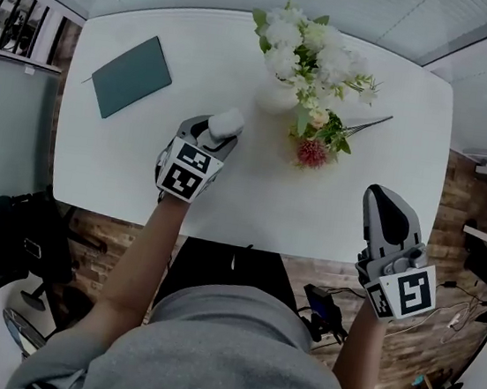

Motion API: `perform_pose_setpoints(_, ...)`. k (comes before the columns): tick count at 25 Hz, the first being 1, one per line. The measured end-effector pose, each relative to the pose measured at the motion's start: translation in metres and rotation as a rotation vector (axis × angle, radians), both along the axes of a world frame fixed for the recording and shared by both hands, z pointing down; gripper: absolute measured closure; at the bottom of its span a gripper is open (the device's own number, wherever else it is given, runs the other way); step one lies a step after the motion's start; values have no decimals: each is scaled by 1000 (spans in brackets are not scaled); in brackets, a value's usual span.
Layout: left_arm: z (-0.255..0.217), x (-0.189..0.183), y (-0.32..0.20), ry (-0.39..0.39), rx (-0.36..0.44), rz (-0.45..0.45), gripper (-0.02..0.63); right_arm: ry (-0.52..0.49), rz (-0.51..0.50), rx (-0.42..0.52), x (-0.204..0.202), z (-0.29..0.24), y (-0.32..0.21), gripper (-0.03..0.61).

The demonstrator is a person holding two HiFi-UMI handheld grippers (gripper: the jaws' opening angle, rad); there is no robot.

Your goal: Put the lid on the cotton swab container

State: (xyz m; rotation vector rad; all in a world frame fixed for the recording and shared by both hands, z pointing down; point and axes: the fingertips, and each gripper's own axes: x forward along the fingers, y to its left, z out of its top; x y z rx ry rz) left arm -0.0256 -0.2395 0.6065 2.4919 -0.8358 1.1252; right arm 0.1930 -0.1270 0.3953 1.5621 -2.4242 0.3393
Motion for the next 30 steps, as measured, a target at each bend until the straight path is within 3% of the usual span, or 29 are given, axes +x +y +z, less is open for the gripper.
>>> perform_pose_setpoints(16, 20, 21, -9, -25, -17, 47, 370, 5, 25, 1, 4, -2, -2, 552)
perform_pose_setpoints(30, 10, 26, -10, -62, 31, 80, 353, 1, 21, 14, 5, -9, -1, 552)
